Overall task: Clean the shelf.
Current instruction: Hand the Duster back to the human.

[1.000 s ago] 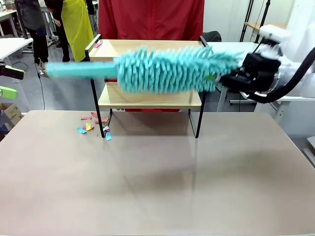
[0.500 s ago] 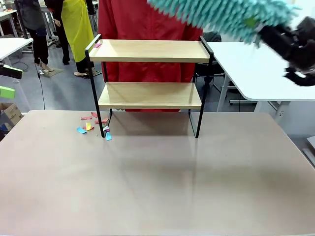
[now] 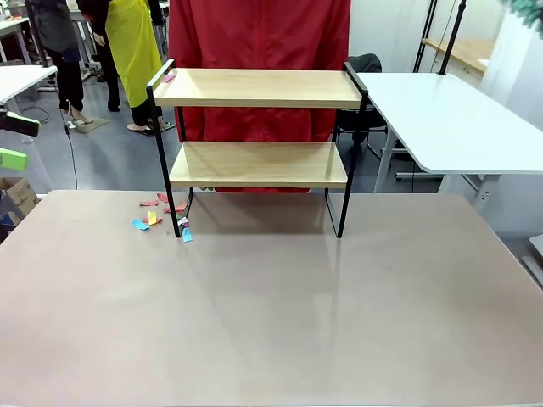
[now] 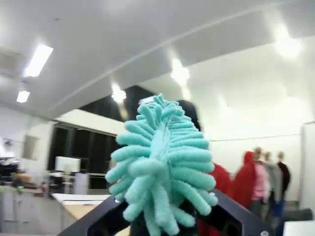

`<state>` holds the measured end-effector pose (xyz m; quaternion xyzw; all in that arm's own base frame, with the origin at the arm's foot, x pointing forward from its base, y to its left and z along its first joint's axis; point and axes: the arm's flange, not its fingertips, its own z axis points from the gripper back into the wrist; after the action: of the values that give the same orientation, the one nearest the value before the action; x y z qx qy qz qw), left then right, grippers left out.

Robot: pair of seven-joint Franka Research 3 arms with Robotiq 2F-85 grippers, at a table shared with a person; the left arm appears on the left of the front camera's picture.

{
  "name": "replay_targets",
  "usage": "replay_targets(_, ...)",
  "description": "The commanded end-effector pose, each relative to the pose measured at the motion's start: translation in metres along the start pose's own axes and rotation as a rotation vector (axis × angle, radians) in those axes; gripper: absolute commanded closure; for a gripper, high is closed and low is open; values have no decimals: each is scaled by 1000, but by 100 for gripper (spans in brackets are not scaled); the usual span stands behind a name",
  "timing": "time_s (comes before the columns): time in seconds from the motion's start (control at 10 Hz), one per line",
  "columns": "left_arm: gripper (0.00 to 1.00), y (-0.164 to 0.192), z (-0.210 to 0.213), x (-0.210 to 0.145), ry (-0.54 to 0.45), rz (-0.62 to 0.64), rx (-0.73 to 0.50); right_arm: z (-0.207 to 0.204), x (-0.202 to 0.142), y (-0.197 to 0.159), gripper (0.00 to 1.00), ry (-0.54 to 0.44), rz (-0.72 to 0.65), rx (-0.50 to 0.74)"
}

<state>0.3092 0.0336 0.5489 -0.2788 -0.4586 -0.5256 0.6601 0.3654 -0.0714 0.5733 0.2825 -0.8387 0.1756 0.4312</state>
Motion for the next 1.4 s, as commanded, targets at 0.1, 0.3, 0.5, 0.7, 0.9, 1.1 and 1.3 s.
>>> replay_targets(0.1, 0, 2, -2, 1, -27, -23, 0, 36, -14, 22, 85, 5, -19, -194)
replay_targets(0.3, 0, 2, -2, 1, -27, -23, 0, 50, -34, 5, 85, 57, -78, -276)
replay_targets(0.5, 0, 2, -2, 1, -27, -23, 0, 69, -66, -7, 85, 133, -148, -353)
replay_targets(0.7, 0, 2, -2, 1, -27, -23, 0, 92, -94, -9, 85, 200, -201, -414)
replay_targets(0.9, 0, 2, -2, 1, -27, -23, 0, 111, -120, -5, 85, 260, -235, -463)
replay_targets(1.1, 0, 2, -2, 1, -27, -23, 0, 125, -140, 1, 85, 306, -275, -492)
replay_targets(1.3, 0, 2, -2, 1, -27, -23, 0, 128, -148, 4, 85, 331, -287, -500)
